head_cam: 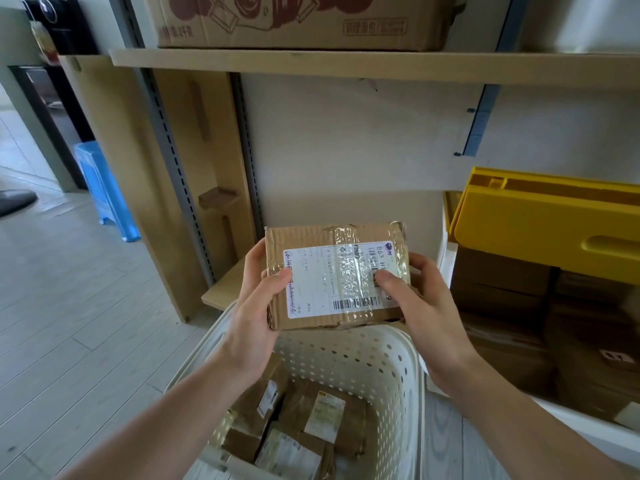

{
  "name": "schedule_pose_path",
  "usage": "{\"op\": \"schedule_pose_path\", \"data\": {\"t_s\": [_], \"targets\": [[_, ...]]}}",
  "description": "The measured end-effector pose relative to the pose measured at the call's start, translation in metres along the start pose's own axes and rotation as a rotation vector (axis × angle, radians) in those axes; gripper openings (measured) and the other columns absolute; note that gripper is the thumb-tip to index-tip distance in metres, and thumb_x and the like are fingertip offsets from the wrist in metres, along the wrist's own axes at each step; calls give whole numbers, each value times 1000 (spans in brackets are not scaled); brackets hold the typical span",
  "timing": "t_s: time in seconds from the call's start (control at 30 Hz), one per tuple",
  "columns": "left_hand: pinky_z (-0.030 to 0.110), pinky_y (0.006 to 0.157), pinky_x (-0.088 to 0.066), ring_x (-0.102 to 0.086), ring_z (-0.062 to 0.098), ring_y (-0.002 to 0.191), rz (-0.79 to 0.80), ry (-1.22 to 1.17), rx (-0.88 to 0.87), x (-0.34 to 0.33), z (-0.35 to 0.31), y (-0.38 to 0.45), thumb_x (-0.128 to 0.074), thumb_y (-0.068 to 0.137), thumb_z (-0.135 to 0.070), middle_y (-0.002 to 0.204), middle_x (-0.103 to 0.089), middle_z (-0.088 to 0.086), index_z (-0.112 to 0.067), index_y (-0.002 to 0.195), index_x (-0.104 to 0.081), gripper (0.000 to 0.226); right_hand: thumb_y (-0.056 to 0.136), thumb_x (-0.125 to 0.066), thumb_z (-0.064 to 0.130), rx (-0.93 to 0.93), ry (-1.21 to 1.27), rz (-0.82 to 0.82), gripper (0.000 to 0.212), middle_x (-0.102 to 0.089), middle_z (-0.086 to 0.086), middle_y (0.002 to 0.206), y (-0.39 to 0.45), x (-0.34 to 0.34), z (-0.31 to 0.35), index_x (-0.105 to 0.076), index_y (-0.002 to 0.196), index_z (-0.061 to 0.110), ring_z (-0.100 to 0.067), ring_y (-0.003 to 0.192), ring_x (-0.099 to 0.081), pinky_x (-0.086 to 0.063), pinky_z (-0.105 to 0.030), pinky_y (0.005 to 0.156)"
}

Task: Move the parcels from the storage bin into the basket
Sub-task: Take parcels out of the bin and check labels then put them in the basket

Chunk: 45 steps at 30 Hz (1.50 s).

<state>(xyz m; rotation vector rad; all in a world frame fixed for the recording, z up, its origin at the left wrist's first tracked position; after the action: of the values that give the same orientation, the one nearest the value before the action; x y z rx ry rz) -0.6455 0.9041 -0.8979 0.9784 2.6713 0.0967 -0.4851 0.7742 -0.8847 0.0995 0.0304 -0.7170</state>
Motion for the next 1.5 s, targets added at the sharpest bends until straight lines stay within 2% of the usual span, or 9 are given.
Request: {"op": "schedule_pose_path", "data": {"t_s": [0.27, 0.57, 0.73, 0.8, 0.93, 1.07, 1.17, 1.33, 1.5], "targets": [[51, 102, -48, -60, 26, 127, 16, -27, 13, 4, 4, 1, -50, 89, -36, 133, -64, 4, -32, 146, -37, 59, 90, -72, 32, 23, 1, -9, 36, -72, 8, 115, -2, 1, 2, -56, 122, 36, -12, 102, -72, -58, -46, 93], [38, 89, -59, -67, 19, 117, -9, 108, -29, 6, -3, 1, -56, 88, -38, 119, -71, -5, -27, 134, -44, 49, 85, -76, 30, 72, 0, -55, 41, -72, 8, 113, -3, 6, 8, -61, 123, 31, -15, 101, -73, -62, -38, 83], [53, 97, -55, -70, 22, 110, -79, 31, 17, 14, -6, 2, -67, 80, -34, 114, -74, 0, -21, 121, -49, 46, 47, -90, 67, 70, 137, -130, 92, -59, 1, 131, -1, 15, 8, -53, 129, 45, -21, 119, -65, -54, -43, 100], [55, 99, -53, -69, 23, 115, -65, -98, 58, 11, -4, 1, -78, 74, -37, 122, -72, 3, -22, 128, -50, 62, 38, -92, 66, 73, 229, -158, 98, -59, -6, 131, 0, 15, 6, -55, 125, 39, -22, 123, -62, -50, -40, 105], [50, 98, -55, -65, 30, 120, -23, -146, 91, 4, 0, -1, -95, 49, -49, 127, -70, 10, -15, 139, -46, 108, 62, -91, 39, 54, 316, -134, 65, -68, -16, 122, -4, 5, 7, -62, 113, 12, -26, 119, -66, -51, -43, 104], [52, 101, -52, -63, 34, 121, 102, -7, 66, -5, -1, -7, -65, 83, -45, 125, -69, 13, -8, 134, -50, 64, 88, -66, 27, 63, 235, -91, 34, -75, 1, 113, -4, 5, 14, -67, 121, 20, -15, 109, -71, -57, -40, 92], [52, 101, -49, -65, 23, 120, 137, 73, 86, -15, 3, -13, -63, 84, -43, 126, -71, 2, -31, 123, -64, 40, 98, -57, 20, 88, 190, -30, 31, -75, 5, 114, -6, -1, 18, -63, 128, 28, -13, 109, -71, -58, -29, 83], [43, 87, -61, -71, 28, 110, 50, -85, 131, -13, -2, -9, -51, 96, -34, 119, -74, 12, -18, 119, -69, 34, 87, -61, 28, 94, 190, 81, 50, -74, 5, 118, -10, -11, 21, -57, 137, 24, -12, 111, -70, -60, -28, 84], [37, 75, -63, -75, 27, 95, -16, -2, 117, -10, -3, -7, -59, 87, -33, 103, -77, 9, -8, 114, -68, 38, 100, -53, 10, 73, 122, 71, 37, -75, 9, 112, -9, -9, 20, -61, 132, 27, -8, 107, -70, -57, -31, 85]]}}
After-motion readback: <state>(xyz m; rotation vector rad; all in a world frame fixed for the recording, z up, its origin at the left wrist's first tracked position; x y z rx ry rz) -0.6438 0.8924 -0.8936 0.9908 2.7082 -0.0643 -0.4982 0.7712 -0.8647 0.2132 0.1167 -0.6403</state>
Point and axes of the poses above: each hand's wrist, its own y-axis towards the middle knuckle, its own x-axis out of the back of the hand, z = x × y, the point moved 7 cm from there along y, towards the middle knuckle
